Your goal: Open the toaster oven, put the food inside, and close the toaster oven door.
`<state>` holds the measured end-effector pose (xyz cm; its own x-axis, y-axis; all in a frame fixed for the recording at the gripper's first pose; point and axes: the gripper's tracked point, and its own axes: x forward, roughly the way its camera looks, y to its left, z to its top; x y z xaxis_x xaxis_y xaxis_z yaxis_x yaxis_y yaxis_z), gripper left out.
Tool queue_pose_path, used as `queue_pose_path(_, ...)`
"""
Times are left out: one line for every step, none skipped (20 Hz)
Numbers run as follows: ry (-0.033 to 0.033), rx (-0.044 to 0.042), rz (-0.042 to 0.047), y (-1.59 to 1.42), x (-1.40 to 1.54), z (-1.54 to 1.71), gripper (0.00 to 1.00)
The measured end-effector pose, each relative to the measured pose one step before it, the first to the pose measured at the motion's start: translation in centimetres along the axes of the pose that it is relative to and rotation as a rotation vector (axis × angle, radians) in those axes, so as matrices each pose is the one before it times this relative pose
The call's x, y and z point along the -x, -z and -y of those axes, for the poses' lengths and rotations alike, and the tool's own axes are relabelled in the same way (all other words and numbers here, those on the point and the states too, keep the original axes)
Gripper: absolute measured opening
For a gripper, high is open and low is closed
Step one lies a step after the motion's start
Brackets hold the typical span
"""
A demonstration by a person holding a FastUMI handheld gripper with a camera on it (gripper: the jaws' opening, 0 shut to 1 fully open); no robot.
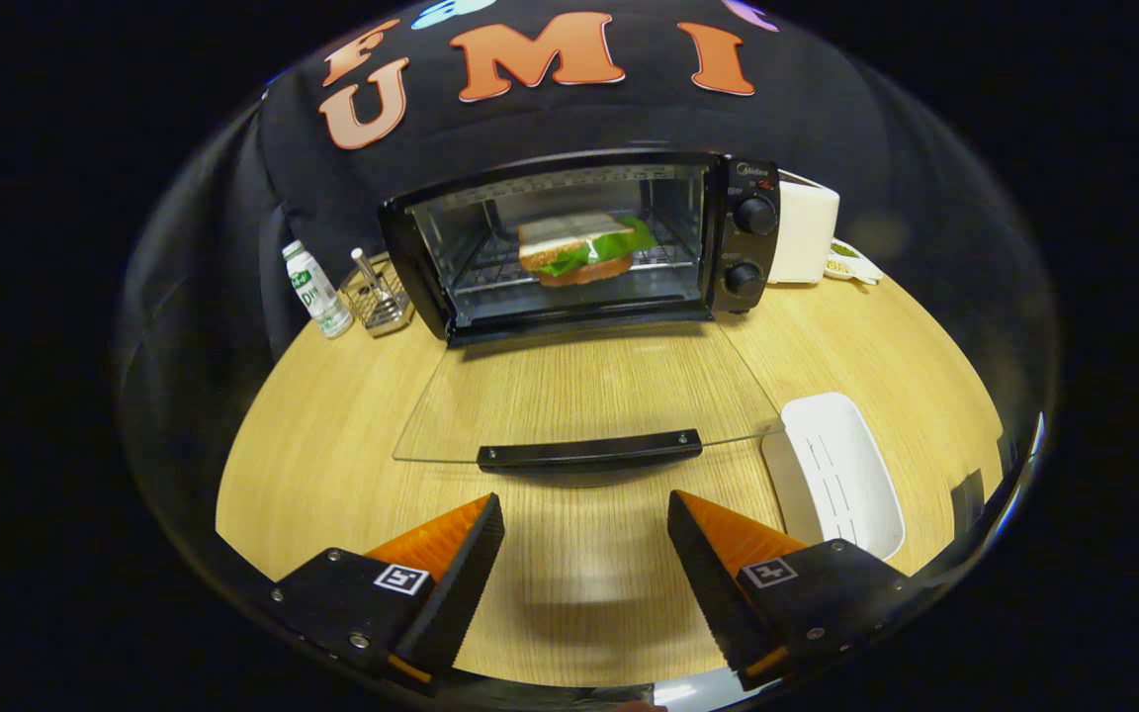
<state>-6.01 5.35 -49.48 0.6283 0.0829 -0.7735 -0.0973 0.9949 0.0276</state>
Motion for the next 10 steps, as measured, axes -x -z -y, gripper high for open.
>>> queue_pose_path(0.00535,0.01122,-0.01462,0.29,-0.441,0.127,0.99)
queue_pose_path(0.0079,0.00929,-0.00721,0.031,-0.478,0.171,0.99)
queue_pose_path(0.0146,0.01153,-0.01199,0.065,-0.489,0.514,0.99)
queue_pose_path(0.00822,0.0125,-0.01486,-0.008,-0.531,0.281,0.99)
queue_pose_path(0.0066,0.00875,-0.02023,0.157,-0.505,0.132,0.99)
queue_pose_path(0.00021,0.00898,-0.01851,0.131,-0.402,0.009,0.99)
queue_pose_path(0.00259,0.01088,-0.01042,0.088,-0.448,0.034,1.0)
queue_pose_path(0.00422,0.01139,-0.0032,-0.064,-0.282,0.014,0.99)
queue_pose_path(-0.00094,0.00845,-0.00413,0.032,-0.235,-0.051,0.99)
queue_pose_path(-0.00259,0.00306,0.002,-0.199,-0.213,-0.187,0.99)
